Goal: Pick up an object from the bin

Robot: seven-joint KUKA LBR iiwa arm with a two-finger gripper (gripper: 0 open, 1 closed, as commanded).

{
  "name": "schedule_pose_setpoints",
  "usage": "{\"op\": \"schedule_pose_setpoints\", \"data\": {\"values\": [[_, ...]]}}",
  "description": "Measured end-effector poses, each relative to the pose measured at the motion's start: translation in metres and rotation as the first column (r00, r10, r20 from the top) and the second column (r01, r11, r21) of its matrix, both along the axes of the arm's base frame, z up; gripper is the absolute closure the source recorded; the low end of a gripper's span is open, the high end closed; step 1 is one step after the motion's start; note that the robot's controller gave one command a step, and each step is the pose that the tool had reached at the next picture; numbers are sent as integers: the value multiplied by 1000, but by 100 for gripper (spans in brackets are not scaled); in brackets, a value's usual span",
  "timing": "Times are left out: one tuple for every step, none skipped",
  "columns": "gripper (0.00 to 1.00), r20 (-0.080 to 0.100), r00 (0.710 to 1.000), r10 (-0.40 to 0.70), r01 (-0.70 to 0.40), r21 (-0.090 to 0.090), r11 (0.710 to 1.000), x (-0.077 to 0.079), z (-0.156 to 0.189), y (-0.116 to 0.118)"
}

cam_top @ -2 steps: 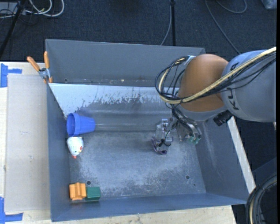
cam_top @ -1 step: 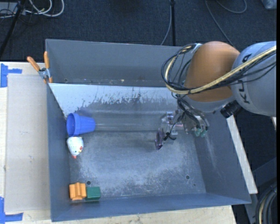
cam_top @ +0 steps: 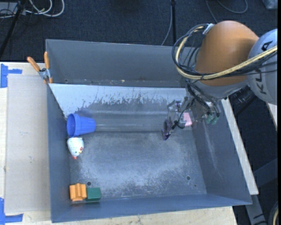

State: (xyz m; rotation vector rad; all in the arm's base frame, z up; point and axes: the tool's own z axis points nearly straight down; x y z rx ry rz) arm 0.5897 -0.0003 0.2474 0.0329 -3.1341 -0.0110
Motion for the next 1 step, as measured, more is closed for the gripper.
{"op": "schedule_pose_setpoints", "data": {"values": [[100, -5, 1000, -9, 9, 0, 1000, 17, 123, -5]]}}
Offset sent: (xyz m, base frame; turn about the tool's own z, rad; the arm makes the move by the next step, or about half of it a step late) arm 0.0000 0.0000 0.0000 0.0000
